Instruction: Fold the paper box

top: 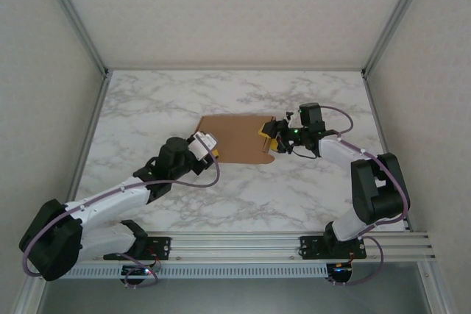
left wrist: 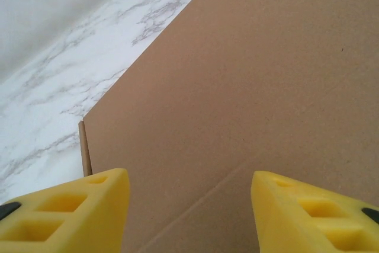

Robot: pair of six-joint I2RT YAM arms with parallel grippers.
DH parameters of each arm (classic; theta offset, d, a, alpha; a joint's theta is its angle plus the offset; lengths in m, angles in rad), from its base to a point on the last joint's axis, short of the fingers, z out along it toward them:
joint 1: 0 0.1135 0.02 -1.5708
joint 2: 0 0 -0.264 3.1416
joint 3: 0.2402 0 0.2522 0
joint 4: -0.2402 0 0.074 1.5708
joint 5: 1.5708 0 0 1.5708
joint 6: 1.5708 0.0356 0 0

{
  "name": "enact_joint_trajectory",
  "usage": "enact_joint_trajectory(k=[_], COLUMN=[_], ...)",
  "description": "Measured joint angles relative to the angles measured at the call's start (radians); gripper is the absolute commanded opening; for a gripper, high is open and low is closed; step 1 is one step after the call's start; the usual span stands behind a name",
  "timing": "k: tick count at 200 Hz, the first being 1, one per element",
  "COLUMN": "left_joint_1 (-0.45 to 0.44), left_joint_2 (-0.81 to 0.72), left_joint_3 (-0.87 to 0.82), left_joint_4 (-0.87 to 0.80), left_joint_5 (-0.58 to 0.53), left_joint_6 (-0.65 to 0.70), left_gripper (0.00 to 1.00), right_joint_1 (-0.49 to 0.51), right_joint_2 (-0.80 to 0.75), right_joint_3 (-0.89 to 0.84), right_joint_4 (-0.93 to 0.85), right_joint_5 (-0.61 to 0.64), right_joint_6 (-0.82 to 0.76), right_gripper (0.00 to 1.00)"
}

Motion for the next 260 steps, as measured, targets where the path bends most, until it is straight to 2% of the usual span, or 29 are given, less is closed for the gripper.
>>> enact_joint_trajectory(k=[102,151,186,225,260], left_joint_1=[-0.013,-0.027,-0.047,-0.057,-0.059], left_joint_2=[0.215,0.304,0.344,0.351,0.266], left_joint_3=[0.041,0.065,0.065,0.065,0.051], left_joint_4=[0.089,0.163,0.223,0.246,0.208], left_joint_5=[-0.009,-0.071,-0.139,-0.174,-0.148], left_joint_6=[0.034,0.034,0.034,0.042,0.101], left_gripper=[0.53,0.47,0.48,0.51,0.53], right_joint_1=[-0.007,-0.005,0.002,0.002,0.002], right_joint_2=[-0.006,-0.006,-0.006,-0.02,-0.045], right_joint_3=[0.0,0.0,-0.009,-0.009,-0.009], right_joint_4=[0.011,0.038,0.066,0.055,0.035], right_joint_5=[0.013,0.043,0.063,0.085,0.08], right_joint_6=[0.023,0.043,0.072,0.077,0.108], right_gripper=[0.42,0.42,0.42,0.41,0.4])
